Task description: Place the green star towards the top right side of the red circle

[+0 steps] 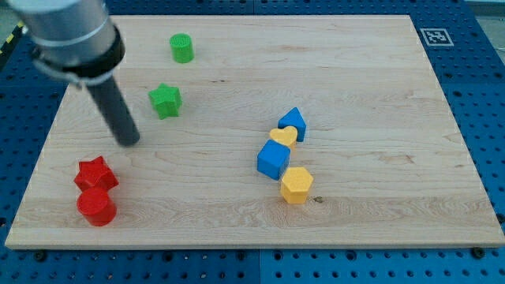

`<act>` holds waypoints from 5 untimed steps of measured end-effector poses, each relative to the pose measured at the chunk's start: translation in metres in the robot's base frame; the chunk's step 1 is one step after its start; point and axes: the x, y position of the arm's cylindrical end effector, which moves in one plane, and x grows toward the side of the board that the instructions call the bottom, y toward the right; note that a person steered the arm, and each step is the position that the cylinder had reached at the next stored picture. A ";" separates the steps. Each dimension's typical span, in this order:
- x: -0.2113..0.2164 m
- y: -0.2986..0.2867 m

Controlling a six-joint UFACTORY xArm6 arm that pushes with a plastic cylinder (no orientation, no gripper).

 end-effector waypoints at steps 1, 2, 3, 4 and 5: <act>-0.080 0.000; -0.120 0.038; -0.118 0.088; -0.089 0.079; -0.048 0.052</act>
